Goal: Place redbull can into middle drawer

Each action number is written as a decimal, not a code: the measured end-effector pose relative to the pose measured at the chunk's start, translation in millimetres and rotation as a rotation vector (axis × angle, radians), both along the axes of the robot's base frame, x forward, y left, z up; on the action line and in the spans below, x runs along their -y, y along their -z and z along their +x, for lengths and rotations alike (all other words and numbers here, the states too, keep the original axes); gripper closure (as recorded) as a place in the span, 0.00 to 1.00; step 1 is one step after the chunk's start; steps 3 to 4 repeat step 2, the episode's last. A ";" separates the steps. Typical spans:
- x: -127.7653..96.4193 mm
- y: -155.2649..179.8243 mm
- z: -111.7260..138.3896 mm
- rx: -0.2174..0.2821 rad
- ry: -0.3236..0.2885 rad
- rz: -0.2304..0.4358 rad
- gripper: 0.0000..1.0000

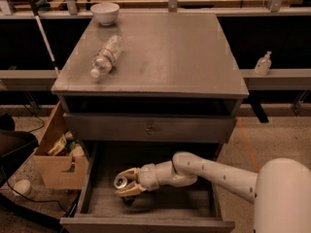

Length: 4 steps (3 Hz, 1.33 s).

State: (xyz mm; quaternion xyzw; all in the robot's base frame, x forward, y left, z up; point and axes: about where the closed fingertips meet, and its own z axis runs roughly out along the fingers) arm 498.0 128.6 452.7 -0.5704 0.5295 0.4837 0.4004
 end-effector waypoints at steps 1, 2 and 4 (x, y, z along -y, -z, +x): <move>-1.9 0.0 -1.1 -0.001 -0.004 0.002 0.05; -3.2 -0.1 -1.9 -0.002 -0.006 0.003 0.00; -3.2 -0.1 -1.9 -0.002 -0.006 0.003 0.00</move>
Offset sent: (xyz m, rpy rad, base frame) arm -0.0011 0.0018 0.0000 0.0014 0.0011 0.0034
